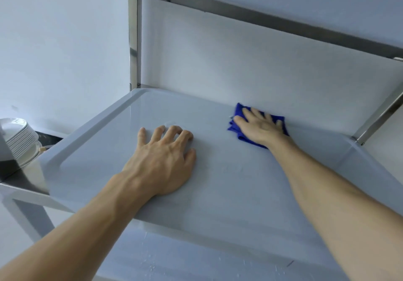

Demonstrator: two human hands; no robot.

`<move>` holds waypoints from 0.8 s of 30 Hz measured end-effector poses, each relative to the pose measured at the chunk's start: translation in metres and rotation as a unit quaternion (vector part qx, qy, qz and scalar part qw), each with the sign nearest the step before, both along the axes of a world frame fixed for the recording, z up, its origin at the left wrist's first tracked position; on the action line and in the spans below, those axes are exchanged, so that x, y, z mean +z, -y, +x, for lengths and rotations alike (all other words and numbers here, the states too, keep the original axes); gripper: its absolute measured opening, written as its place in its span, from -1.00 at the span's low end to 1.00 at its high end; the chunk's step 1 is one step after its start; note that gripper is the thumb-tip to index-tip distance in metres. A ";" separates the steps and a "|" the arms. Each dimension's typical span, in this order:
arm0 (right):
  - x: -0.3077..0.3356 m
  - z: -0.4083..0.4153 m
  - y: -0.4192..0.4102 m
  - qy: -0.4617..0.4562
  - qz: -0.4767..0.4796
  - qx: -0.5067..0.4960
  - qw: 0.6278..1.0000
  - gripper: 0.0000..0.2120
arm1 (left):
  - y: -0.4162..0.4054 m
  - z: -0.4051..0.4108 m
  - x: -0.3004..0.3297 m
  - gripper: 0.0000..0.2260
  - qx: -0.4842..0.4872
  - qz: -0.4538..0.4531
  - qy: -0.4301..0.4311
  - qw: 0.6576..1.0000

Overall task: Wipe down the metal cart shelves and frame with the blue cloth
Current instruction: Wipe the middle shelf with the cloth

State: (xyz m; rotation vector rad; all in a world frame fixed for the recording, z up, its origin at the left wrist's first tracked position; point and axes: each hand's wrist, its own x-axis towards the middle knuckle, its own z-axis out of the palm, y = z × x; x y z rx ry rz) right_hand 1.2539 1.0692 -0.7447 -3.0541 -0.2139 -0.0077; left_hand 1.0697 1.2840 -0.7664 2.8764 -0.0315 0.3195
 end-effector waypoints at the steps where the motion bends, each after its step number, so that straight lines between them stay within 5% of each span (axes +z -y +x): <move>1: -0.001 -0.013 -0.012 0.003 -0.003 0.040 0.999 -0.40 | -0.001 -0.001 0.000 -0.62 0.000 -0.001 -0.001 1.000; 8: -0.005 -0.143 0.037 0.016 0.021 0.326 0.945 -0.42 | -0.002 -0.001 0.002 -0.61 0.000 -0.012 0.005 1.000; 12: 0.008 -0.116 0.074 0.006 0.029 0.254 0.967 -0.55 | 0.000 0.000 0.000 -0.63 -0.001 -0.014 0.008 1.000; 19: -0.001 -0.054 0.012 0.014 0.013 0.048 0.999 -0.44 | -0.002 0.001 -0.001 -0.62 0.001 -0.013 0.012 1.000; 24: -0.009 -0.131 -0.026 0.001 0.016 0.189 0.982 -0.29 | -0.003 0.001 0.000 -0.59 0.008 -0.005 -0.001 1.000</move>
